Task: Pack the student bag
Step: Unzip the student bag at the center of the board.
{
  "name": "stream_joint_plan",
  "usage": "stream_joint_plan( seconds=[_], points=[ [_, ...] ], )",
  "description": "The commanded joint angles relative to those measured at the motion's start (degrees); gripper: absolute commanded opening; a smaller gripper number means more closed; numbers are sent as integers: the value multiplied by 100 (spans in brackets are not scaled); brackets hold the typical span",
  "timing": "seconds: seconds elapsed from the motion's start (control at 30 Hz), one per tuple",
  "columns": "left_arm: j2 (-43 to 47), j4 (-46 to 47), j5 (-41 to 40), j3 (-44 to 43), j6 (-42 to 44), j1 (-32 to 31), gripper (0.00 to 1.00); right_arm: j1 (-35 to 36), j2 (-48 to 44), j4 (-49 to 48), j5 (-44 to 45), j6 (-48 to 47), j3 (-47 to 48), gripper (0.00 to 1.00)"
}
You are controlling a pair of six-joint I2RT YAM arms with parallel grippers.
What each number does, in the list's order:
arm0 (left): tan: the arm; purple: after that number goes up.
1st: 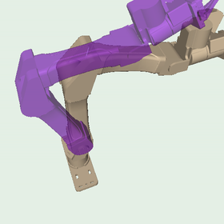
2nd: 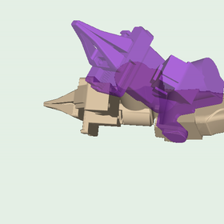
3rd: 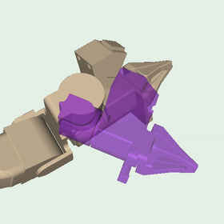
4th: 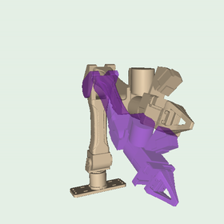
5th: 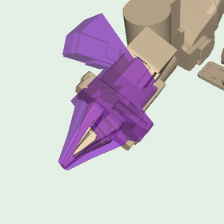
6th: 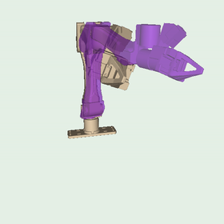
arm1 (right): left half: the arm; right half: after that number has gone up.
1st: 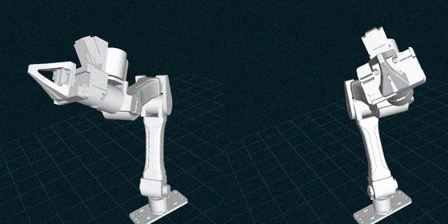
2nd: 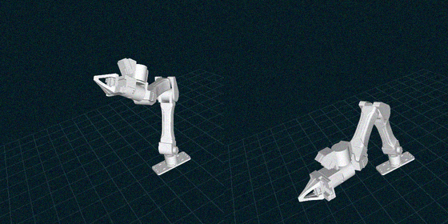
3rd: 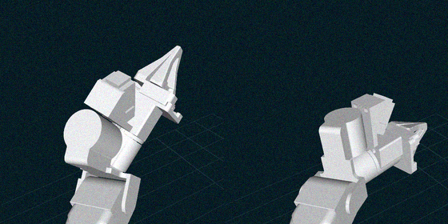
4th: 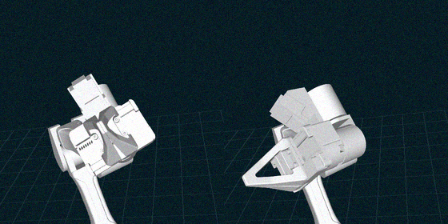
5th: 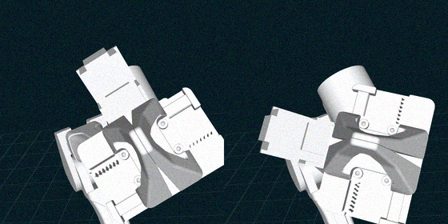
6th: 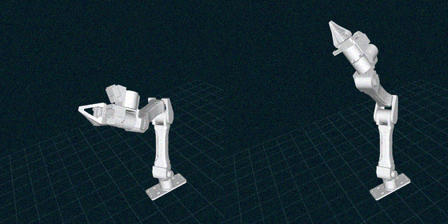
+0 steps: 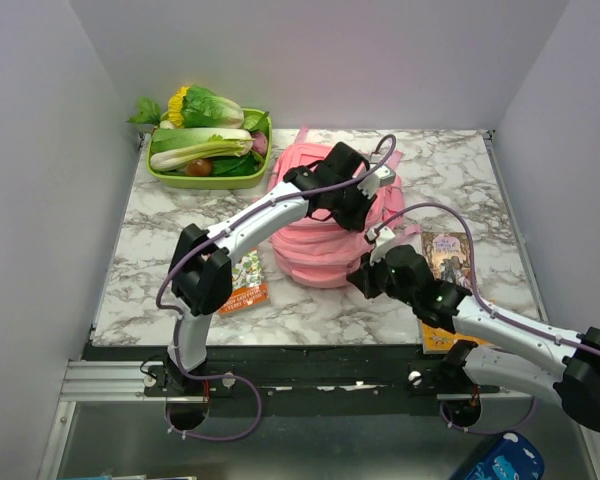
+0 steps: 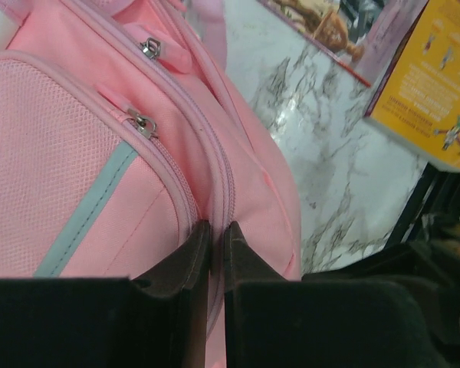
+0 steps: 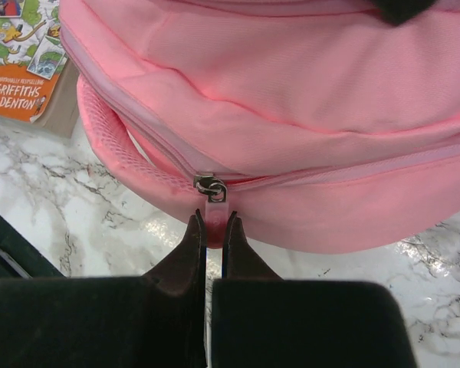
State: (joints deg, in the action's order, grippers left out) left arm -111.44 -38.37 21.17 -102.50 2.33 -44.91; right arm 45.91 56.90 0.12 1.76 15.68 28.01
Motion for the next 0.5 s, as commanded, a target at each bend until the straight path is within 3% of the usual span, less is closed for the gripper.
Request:
stream_joint_plan(
  seconds=[0.0,0.27,0.47],
  points=[
    [-624,427,273,-1148,-944,26,0,436,48,119,272,234,-24,1],
    [-985,505,1038,-1589,-1735,0,0,989,1059,304,474,14,713,1],
    [-626,769,810,-932,-1420,-62,0,1025,1324,972,1166,93,1163,1]
  ],
)
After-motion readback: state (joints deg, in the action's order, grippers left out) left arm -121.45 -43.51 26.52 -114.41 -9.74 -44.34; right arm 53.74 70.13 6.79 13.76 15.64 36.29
